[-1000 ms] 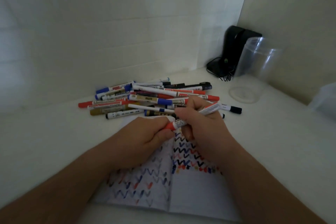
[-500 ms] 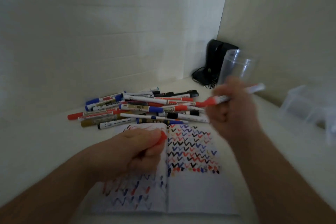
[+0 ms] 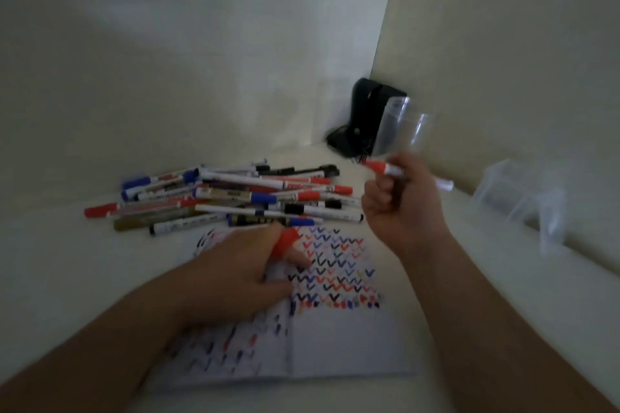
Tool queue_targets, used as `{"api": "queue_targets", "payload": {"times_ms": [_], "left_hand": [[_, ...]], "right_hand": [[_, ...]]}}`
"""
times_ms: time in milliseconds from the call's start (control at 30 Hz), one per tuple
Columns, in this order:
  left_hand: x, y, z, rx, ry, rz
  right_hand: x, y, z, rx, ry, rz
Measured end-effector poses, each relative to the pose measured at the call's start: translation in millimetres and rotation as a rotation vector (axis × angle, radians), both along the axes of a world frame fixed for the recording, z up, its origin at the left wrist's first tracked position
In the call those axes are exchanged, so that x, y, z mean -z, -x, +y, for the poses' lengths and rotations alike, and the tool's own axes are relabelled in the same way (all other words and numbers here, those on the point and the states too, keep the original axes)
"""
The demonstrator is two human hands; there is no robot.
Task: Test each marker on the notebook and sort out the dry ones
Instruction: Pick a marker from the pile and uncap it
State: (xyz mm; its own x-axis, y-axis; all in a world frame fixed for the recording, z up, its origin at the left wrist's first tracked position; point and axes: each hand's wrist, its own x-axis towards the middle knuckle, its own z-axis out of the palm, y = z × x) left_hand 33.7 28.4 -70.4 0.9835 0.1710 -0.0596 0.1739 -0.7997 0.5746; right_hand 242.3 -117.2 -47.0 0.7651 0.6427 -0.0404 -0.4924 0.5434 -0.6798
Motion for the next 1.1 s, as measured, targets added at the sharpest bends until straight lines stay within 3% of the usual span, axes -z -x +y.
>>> {"api": "queue_targets", "payload": {"times_ms": [133, 267, 367, 667, 1100], "left_hand": [[1.9, -2.0, 4.5, 0.009, 0.020, 0.043], [2.6, -5.6, 1.8, 0.000, 0.006, 0.051], [1.9, -9.2, -3.6, -0.058, -0.037, 0.007], [14.5, -21.4, -10.5, -0.152, -0.019, 0.006], [15.8, -21.3, -16.3, -0.181, -0.101, -0.009]], "right_hand": [[-31.9, 11.2, -6.5, -0.150, -0.063, -0.179], [-35.5, 30.3, -26.5, -0.366, 0.127, -0.577], [-3.9, 52.5, -34.2, -0.495, 0.248, -0.688], [35.8, 69.5, -46.3, -0.303, 0.692, -0.882], [35.3, 76.8, -42.6, -0.216, 0.710, -0.945]]}}
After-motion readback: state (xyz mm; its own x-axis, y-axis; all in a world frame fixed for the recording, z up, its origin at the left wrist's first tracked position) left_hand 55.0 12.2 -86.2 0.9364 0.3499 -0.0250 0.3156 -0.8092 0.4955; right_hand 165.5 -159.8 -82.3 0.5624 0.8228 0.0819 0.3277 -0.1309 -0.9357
